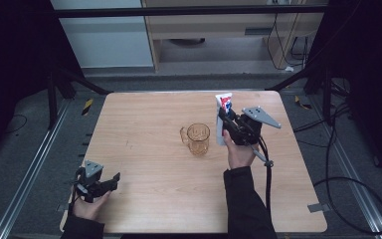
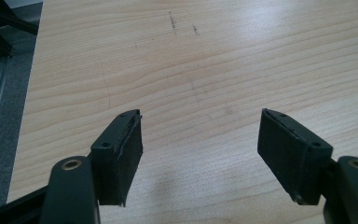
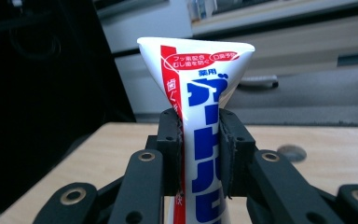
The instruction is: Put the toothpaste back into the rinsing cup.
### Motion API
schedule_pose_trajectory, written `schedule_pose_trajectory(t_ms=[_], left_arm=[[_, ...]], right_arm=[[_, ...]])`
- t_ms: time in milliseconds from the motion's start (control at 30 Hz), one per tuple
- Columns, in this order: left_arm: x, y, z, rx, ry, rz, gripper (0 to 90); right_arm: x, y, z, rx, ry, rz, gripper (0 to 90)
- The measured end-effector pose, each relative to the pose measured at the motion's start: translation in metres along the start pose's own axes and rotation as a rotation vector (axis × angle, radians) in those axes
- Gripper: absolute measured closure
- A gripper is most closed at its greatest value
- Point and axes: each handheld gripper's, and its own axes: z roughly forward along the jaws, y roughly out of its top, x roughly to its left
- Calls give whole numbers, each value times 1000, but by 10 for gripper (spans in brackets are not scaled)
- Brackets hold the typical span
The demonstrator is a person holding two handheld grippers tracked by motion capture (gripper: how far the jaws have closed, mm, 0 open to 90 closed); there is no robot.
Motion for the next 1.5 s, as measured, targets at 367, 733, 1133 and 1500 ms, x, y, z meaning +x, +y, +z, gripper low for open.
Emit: schedule_pose_trajectory(t_ms=[367, 733, 1133, 1500], left_arm=[[0, 0, 0, -2, 1, -1, 297], [1, 0, 0, -4, -1, -5, 297], [1, 0, 0, -4, -1, -5, 297], [1, 0, 0, -4, -1, -3, 296]], right_arm=[[13, 10, 31, -72, -14, 39, 728], [18, -3, 61, -103, -27, 55, 726], [24, -21, 82, -58, -30, 51, 726], [24, -40, 91, -20, -48, 42, 725]])
